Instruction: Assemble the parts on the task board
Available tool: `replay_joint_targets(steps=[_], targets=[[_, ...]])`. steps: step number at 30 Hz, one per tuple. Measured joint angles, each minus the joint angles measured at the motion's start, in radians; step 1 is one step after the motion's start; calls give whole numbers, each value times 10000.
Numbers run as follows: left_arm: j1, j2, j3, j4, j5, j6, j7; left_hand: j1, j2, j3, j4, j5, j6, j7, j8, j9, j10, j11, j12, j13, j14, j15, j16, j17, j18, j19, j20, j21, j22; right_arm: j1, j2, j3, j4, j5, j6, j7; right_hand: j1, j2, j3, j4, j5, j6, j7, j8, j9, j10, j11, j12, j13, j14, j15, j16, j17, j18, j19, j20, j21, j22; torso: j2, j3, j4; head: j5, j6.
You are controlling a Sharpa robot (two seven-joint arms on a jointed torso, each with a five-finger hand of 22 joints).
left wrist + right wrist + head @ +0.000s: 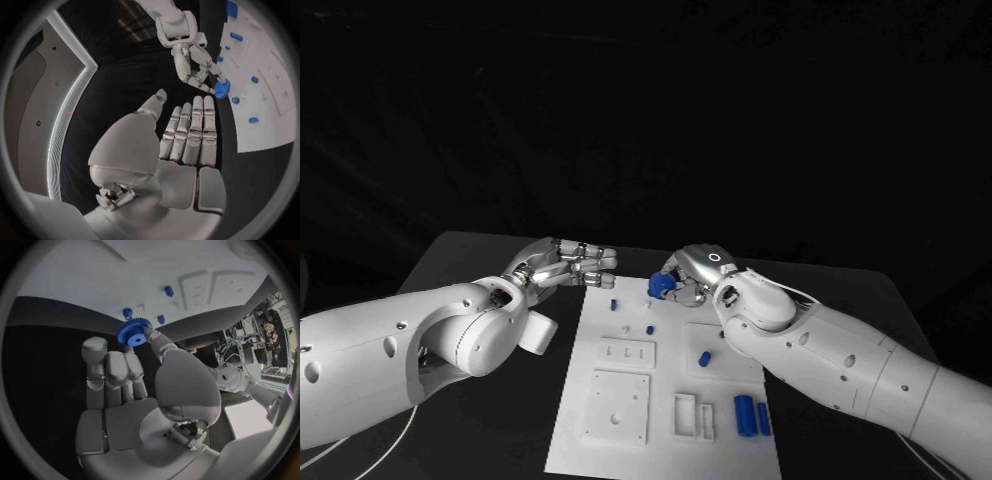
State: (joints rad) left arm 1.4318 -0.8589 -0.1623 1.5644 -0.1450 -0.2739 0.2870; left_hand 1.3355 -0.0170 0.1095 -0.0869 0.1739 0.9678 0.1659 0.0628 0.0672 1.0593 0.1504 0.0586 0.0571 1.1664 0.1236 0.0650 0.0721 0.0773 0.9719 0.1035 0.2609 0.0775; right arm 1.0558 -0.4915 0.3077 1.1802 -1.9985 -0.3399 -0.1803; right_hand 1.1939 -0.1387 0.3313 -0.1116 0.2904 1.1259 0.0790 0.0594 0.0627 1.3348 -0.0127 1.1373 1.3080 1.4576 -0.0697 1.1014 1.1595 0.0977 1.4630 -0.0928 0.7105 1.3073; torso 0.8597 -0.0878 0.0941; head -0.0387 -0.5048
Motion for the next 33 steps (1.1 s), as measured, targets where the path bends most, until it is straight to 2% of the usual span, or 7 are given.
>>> replay_joint_targets(steps=[7, 15, 20, 33], targets=[[0, 17, 2, 13, -4, 0, -4, 0, 0, 0, 0, 0, 0, 0, 0, 0, 0, 0, 0, 0, 0, 0, 0, 0, 0, 0, 0, 0, 0, -20, 392, -150, -425, -227, -3, -69, 0, 0, -28, 28, 0, -1, 0, -8, -3, 1, 1, 0, -1, 0, 0, 0, -9, 0, 0, 0, 0, 0, 13, 1, 17, 28, -10], [0, 52, 2, 12, -10, 0, -5, 0, 0, 0, 0, 0, 0, 0, 0, 0, 0, 0, 0, 0, 0, 0, 0, 0, 0, 0, 0, 0, 0, -35, 676, -251, -663, -345, 22, -78, 0, 0, -28, 28, 0, -3, 0, -11, -9, 1, 2, 0, -1, 0, 0, 0, -30, 0, 0, 0, 0, 7, 21, 7, 30, 43, -42], [0, 71, 2, 8, -15, 0, -6, 0, 0, 0, 0, 0, 0, 0, 0, 0, 0, 0, 0, 0, 0, 0, 0, 0, 0, 0, 0, 0, 0, -39, 779, -356, -801, -386, 79, -78, 0, 0, -28, 28, 0, -5, 1, -15, -10, 2, 2, -1, -2, 0, 0, 0, -30, -1, 1, 0, 0, 8, 24, 7, 30, 37, -51], [0, 149, 2, -7, -37, 0, -10, 0, 0, 0, 0, 0, 0, 0, 0, 0, 1, 0, 0, 0, 0, 0, 0, 0, 0, 0, 0, 0, 0, -44, 1012, -478, -1193, -413, 192, -68, 0, 0, -55, 54, 0, -35, -2, -17, -3, 2, 3, -1, -3, 0, 0, 0, -45, 0, 1, 1, 0, 6, 28, 12, 32, 91, -58]])
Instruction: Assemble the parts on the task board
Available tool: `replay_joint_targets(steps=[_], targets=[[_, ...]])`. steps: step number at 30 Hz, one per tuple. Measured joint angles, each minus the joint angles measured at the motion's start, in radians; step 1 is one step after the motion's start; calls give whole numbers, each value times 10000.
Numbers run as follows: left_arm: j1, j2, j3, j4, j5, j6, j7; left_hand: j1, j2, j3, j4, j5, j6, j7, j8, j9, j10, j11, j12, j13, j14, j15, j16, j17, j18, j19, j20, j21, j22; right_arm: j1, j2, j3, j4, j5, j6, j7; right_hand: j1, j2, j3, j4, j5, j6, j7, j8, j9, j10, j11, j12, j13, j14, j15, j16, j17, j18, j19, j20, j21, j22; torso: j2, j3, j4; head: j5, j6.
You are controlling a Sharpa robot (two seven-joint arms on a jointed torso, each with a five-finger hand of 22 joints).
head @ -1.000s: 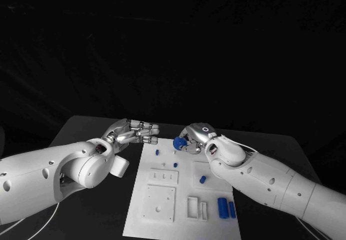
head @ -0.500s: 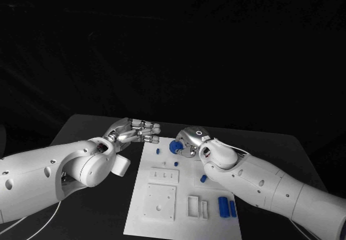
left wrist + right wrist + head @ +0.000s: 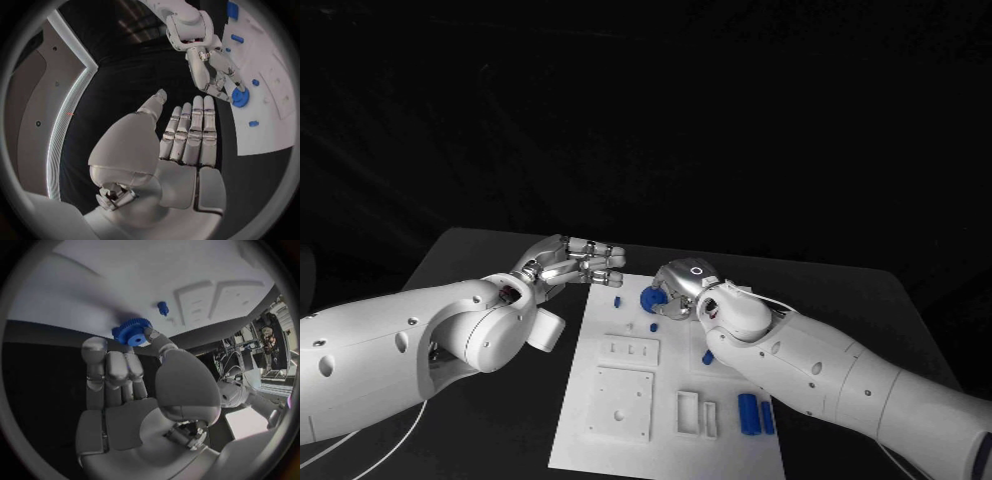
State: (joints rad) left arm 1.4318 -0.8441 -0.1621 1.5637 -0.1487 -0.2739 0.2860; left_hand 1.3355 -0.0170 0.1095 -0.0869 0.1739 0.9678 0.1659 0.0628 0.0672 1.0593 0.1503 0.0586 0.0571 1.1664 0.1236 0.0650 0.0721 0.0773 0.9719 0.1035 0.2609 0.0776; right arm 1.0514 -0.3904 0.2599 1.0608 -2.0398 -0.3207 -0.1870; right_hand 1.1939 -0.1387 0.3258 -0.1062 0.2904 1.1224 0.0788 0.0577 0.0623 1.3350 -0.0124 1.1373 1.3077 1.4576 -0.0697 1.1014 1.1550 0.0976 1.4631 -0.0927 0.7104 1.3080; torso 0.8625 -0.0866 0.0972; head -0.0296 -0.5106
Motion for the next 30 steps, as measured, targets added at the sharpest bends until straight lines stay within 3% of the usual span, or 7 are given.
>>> replay_joint_targets(steps=[13, 20, 30], targets=[[0, 31, 1, -13, -11, 0, -3, 0, 0, 0, 0, 0, 0, 0, 0, 0, 0, 0, 0, 0, 0, 0, 0, 0, 0, 0, 0, 0, 0, 27, 257, -87, -474, -3, -4, 49, 0, 1, -80, 80, -38, -114, 78, 32, -3, -16, 16, -145, -52, 0, 0, -86, -83, 0, -1, 0, -123, -1, -12, 5, -17, 50, 5], [0, 49, 2, -23, -15, 1, -4, 0, 0, 0, 0, 0, 0, 0, 0, 0, 0, 0, 0, 0, 0, 0, 0, 0, 0, 0, 0, 0, 0, 30, 405, -145, -655, 19, -41, 107, 0, 3, -192, 194, -463, -301, 123, 68, -1, -39, 36, -185, -125, -1, 0, -134, -119, 0, -1, 1, -209, -2, -12, 1, -13, 61, 13], [0, 49, 2, -26, -21, 0, -8, 0, 0, 0, 0, 0, -55, -18, 0, 0, 0, 0, 0, 0, 0, 0, 0, 0, 0, 0, 0, 0, 0, 19, 428, -167, -734, 143, -41, 152, -52, 42, -718, 662, -615, -642, 201, 68, -2, -112, 107, -234, -195, -1, 0, -173, -133, -8, -1, 1, -248, -3, -11, 3, -21, 93, 3]])
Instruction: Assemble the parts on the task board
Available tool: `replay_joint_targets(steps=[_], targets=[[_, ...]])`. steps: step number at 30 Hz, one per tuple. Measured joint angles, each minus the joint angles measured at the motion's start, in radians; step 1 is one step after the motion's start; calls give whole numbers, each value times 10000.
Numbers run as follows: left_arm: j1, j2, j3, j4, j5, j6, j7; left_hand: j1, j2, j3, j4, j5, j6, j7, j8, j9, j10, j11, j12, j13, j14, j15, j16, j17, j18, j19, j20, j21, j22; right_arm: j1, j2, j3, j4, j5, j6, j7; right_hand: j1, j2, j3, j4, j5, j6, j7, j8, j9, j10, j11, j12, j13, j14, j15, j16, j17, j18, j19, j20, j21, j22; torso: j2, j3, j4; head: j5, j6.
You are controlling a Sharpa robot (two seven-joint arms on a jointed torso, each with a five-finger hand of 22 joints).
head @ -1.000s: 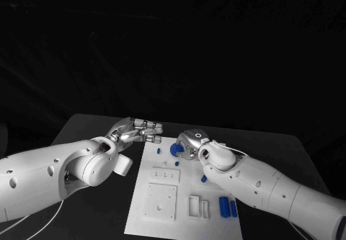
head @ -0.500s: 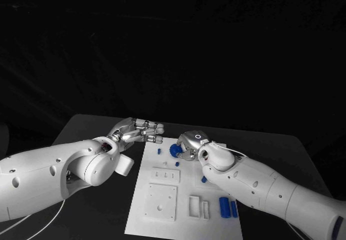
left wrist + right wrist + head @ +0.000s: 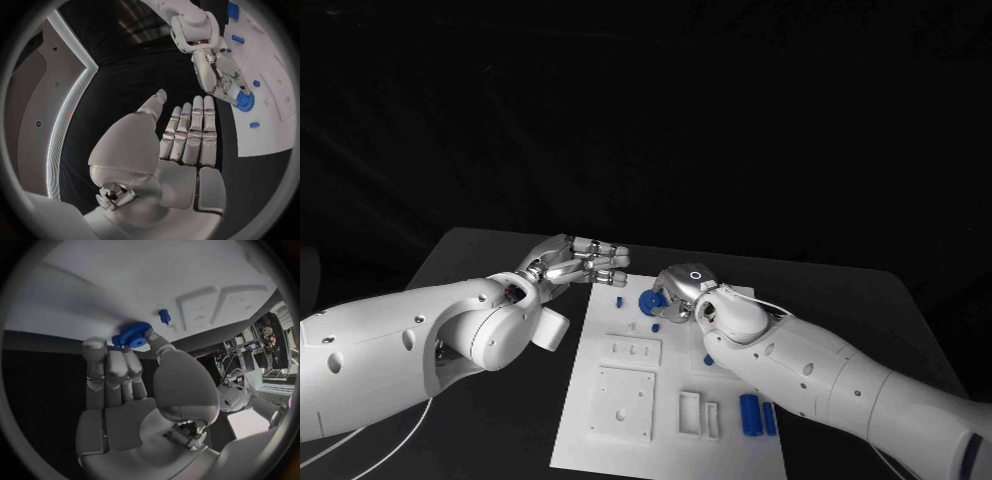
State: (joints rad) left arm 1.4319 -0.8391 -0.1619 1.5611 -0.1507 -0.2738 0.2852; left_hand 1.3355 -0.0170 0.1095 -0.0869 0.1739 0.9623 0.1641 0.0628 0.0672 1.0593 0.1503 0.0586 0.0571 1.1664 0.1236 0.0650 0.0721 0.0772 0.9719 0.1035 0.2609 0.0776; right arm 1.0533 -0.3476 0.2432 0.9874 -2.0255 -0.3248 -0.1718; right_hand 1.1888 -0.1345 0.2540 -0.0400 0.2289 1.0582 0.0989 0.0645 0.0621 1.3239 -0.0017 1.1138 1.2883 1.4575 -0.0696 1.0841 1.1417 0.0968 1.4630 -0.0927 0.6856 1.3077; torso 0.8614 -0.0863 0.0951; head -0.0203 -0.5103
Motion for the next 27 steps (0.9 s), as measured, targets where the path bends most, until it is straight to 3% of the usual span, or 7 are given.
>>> replay_joint_targets(steps=[4, 27], targets=[[0, -6, 0, 0, -2, 0, -3, 0, 0, 0, 0, 0, -17, 16, 0, 0, 0, 0, 0, 0, 0, 0, 0, 0, 0, 0, 0, 0, 0, 0, -2, -3, -6, 134, 4, 34, -867, 242, -116, 571, -24, -59, 0, 0, -1, 0, 0, -28, -7, 0, 0, 0, 0, -38, 0, 0, 0, 0, 0, 4, -2, 12, -2], [0, 104, -4, -182, -5, -2, -8, 0, 0, -34, 34, 0, -52, 52, 0, 0, 0, 0, 0, 0, 0, 0, 0, 0, 1, 0, 0, 0, 0, -27, -350, 1, 166, 696, 56, 276, -1371, 281, -174, 955, -4, -161, -7, -4, 62, 1, 0, -28, -19, 0, -1, -38, 17, -43, 0, 0, 1, -2, 6, 23, -21, -9, -25]])
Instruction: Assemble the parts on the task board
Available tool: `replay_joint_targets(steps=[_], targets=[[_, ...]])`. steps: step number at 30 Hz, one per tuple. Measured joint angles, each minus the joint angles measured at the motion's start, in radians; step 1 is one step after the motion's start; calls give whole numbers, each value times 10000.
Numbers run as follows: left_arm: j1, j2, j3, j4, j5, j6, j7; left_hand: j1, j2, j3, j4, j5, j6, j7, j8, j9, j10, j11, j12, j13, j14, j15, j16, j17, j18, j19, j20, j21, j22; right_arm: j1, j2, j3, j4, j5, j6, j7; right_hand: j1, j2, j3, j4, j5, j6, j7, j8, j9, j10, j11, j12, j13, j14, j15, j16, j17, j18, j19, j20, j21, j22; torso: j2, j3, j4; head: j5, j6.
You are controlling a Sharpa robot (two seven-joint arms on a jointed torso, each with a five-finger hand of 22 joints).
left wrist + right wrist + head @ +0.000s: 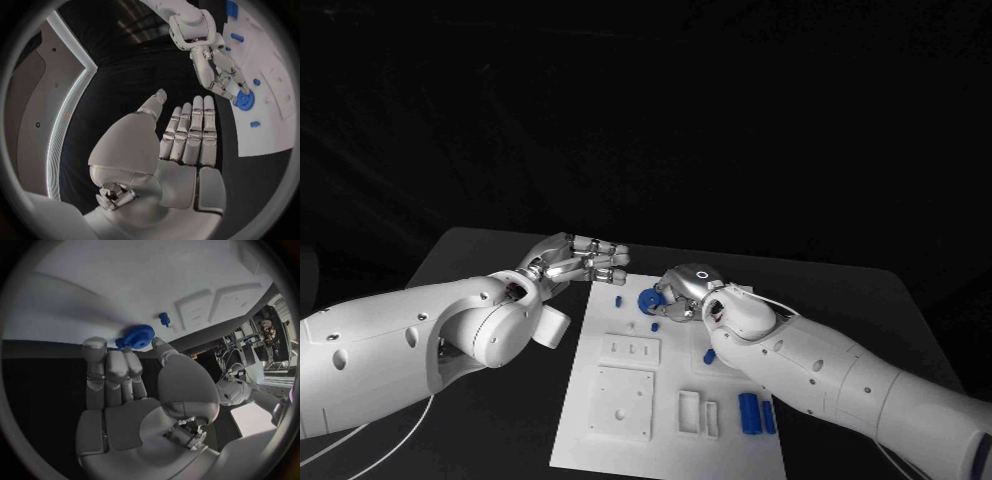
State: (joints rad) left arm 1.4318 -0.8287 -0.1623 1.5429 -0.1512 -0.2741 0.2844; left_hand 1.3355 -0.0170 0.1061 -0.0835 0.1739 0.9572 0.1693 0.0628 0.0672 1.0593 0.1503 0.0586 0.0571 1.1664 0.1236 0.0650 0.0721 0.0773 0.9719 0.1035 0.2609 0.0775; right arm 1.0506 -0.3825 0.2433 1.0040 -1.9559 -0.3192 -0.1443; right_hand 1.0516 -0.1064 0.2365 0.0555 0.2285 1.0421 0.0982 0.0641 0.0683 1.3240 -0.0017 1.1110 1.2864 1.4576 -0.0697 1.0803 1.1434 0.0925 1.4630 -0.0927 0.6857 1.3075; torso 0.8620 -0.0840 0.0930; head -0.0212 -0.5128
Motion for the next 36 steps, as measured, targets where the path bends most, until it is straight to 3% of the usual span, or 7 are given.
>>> replay_joint_targets(steps=[7, 14, 17, 23, 27, 31, 36], targets=[[0, -27, 0, -10, 1, -2, 3, 0, 0, 0, 0, 0, 0, 0, 0, 0, 0, 0, 0, 0, 0, 0, 0, 0, 0, 0, 0, 0, 0, -136, -306, -34, 278, 85, 41, -26, 1, -1, 0, 0, 48, 0, 0, 3, -54, 0, 0, 0, 0, 0, 0, 0, 0, 0, 0, 0, 0, 0, -6, 5, -1, -1, -2], [0, -65, -1, -11, 2, -3, 4, 0, 0, 0, 0, 0, -35, -35, 0, 0, 0, 0, 0, 8, 0, 0, 0, 0, 0, 0, 0, 0, 0, -211, -675, 12, 760, 146, -75, -39, 2, -2, 151, -20, 117, 5, -5, 2, -54, 0, 0, 0, 1, 0, 0, 0, 11, 2, 0, 0, 0, 0, -10, 10, -5, -18, 11], [0, -100, -1, -12, 2, -4, 6, 0, 0, 0, 0, 0, -35, -35, 0, 0, 0, 0, 0, 8, 0, 0, 0, 0, -1, 0, 0, 0, 0, -243, -960, 121, 1068, 193, -198, -44, 36, -36, 159, -12, 117, 35, -34, 2, -53, 0, 0, 0, 1, 0, 0, 0, 20, 0, 0, 0, 0, -1, -11, 11, -11, -25, 21], [-1, -213, -1, -10, 4, -6, 13, 0, 0, 0, 0, 0, -35, -35, 0, 0, 0, 0, 0, 7, 0, 0, 0, 0, 0, 0, 0, 0, 0, -324, -1812, 489, 1889, 462, -498, -1, 438, -312, 216, -64, -13, 35, -34, 2, -53, 0, 0, 0, 1, 0, 1, 0, 20, 1, 0, 0, 0, -1, -15, 28, -56, -58, 72], [-2, -283, -4, -21, 9, -1, 22, 0, 0, 0, 0, 0, -35, -35, 0, 0, 0, 0, 0, 7, 0, 0, 0, 0, 0, 0, 0, 0, 0, -351, -2418, 713, 2211, 934, -662, 196, 1016, -363, -581, -435, 40, 34, -34, 2, -53, 0, 0, 0, -3, 0, 0, 0, 9, 0, 0, 0, 0, -1, -23, 66, -134, -79, 101], [-1, -300, -4, -95, 12, 16, 30, 0, 0, 27, -27, 0, -10, -60, 0, 0, 0, 0, 0, 6, 0, 0, 0, 0, 0, 0, 0, 0, 0, -353, -2919, 890, 2163, 1743, -724, 601, 1729, -288, -950, -968, -204, 93, 23, 2, -53, -54, 55, 0, -44, 0, 0, 0, 7, -1, 0, 0, -106, -1, -41, 109, -232, -137, 106], [-1, -315, -8, -207, 14, 56, 34, 40, 39, 62, -62, 0, 1, -71, 0, 0, 38, -37, 0, 6, 0, 0, 0, 0, 0, 0, 0, 0, 0, -360, -3357, 966, 1557, 3142, -719, 1482, 2097, -122, -938, -1748, 310, 131, 58, 2, -52, -76, 73, -60, -84, -28, 28, -136, -64, -1, 0, 0, -227, -1, -67, 176, -328, -208, 105]])
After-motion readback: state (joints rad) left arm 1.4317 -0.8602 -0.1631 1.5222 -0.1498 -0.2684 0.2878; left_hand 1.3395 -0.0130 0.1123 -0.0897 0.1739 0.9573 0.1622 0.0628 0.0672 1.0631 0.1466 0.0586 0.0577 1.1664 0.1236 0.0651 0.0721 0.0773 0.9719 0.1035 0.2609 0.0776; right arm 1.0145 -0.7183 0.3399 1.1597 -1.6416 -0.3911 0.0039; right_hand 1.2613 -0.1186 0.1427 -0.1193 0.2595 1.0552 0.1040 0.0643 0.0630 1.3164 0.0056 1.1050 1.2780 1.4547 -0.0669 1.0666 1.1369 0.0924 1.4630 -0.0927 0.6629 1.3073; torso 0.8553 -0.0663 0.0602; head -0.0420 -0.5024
